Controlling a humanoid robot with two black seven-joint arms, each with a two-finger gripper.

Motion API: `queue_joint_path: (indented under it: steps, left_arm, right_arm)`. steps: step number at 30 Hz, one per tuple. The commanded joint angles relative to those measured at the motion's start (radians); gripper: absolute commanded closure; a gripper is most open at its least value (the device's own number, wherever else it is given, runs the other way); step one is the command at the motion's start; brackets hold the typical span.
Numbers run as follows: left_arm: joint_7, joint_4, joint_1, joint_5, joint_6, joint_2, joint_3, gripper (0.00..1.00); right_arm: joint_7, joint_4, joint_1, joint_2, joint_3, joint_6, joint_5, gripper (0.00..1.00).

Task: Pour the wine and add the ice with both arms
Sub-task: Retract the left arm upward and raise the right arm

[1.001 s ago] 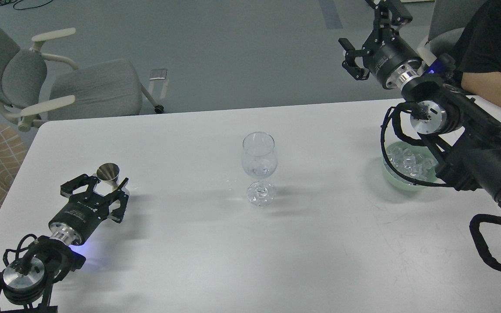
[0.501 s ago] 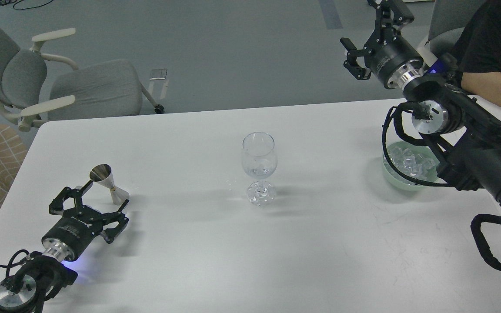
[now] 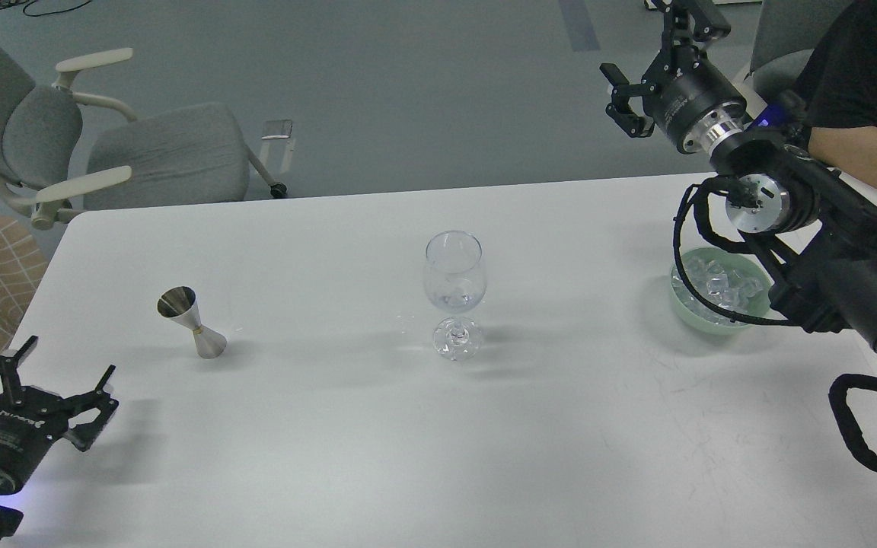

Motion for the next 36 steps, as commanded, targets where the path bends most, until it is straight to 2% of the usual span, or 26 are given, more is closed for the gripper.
queue_joint_path:
  steps: [1, 3, 6, 9, 11, 13, 15, 16, 17, 19, 20, 21, 23, 24, 25, 27, 31, 36]
  left_arm:
    - [0.0, 0.0, -0.046, 0.001, 0.0, 0.092, -0.017, 0.02]
    - [0.0, 0.0, -0.089, 0.007, 0.0, 0.115, -0.017, 0.02]
    - [0.0, 0.0, -0.228, 0.021, 0.0, 0.156, -0.011, 0.02]
    - [-0.027, 0.006, -0.322, 0.056, 0.0, 0.207, 0.0, 0.02]
    - [-0.061, 0.03, -0.376, 0.11, 0.0, 0.218, 0.02, 0.02]
    - [-0.154, 0.06, -0.461, 0.211, 0.0, 0.218, 0.09, 0.02]
    - [-0.217, 0.07, -0.505, 0.268, 0.0, 0.216, 0.139, 0.02]
    - [-0.279, 0.078, -0.54, 0.32, 0.0, 0.213, 0.188, 0.02]
    - [-0.307, 0.08, -0.548, 0.344, 0.0, 0.213, 0.213, 0.02]
    - [-0.404, 0.08, -0.572, 0.435, 0.0, 0.212, 0.302, 0.02]
    - [-0.429, 0.08, -0.58, 0.452, 0.0, 0.21, 0.319, 0.02]
    - [-0.481, 0.08, -0.601, 0.479, 0.048, 0.202, 0.354, 0.02]
    - [-0.53, 0.08, -0.632, 0.492, 0.132, 0.189, 0.389, 0.02]
    - [-0.568, 0.08, -0.656, 0.495, 0.222, 0.175, 0.427, 0.02]
    - [-0.584, 0.08, -0.67, 0.49, 0.293, 0.172, 0.461, 0.02]
    - [-0.581, 0.071, -0.675, 0.478, 0.335, 0.169, 0.49, 0.02]
    - [-0.588, 0.067, -0.681, 0.437, 0.334, 0.11, 0.483, 0.02]
    - [-0.595, 0.075, -0.713, 0.244, 0.347, 0.063, 0.491, 0.02]
  right_arm:
    - [0.001, 0.014, 0.0, -0.013, -0.004, 0.002, -0.002, 0.0]
    - [0.001, 0.025, 0.0, -0.024, -0.007, 0.003, -0.003, 0.0]
    - [0.005, 0.053, 0.0, -0.062, -0.062, 0.003, -0.005, 0.0]
    - [0.005, 0.082, 0.0, -0.099, -0.103, 0.003, -0.005, 0.0]
    - [0.007, 0.102, -0.001, -0.125, -0.126, 0.003, -0.016, 0.0]
    - [0.007, 0.122, -0.005, -0.157, -0.149, 0.003, -0.057, 0.0]
    - [0.007, 0.126, -0.011, -0.169, -0.159, 0.002, -0.088, 0.0]
    - [0.007, 0.134, -0.018, -0.181, -0.163, 0.002, -0.118, 0.0]
    - [0.007, 0.139, -0.021, -0.188, -0.163, 0.002, -0.132, 0.0]
    - [0.007, 0.163, -0.032, -0.22, -0.166, 0.0, -0.175, 0.0]
    - [0.007, 0.168, -0.037, -0.228, -0.166, 0.0, -0.184, 0.0]
    - [0.008, 0.18, -0.047, -0.237, -0.166, 0.0, -0.206, 0.0]
    - [0.008, 0.192, -0.055, -0.249, -0.166, -0.003, -0.23, 0.0]
    - [0.008, 0.209, -0.064, -0.267, -0.168, -0.011, -0.261, 0.0]
    - [0.008, 0.23, -0.075, -0.287, -0.169, -0.023, -0.295, 0.0]
    - [0.011, 0.267, -0.093, -0.315, -0.181, -0.037, -0.357, 0.0]
    - [0.013, 0.339, -0.112, -0.388, -0.218, -0.06, -0.445, 0.0]
    - [0.017, 0.482, -0.144, -0.549, -0.281, -0.11, -0.591, 0.0]
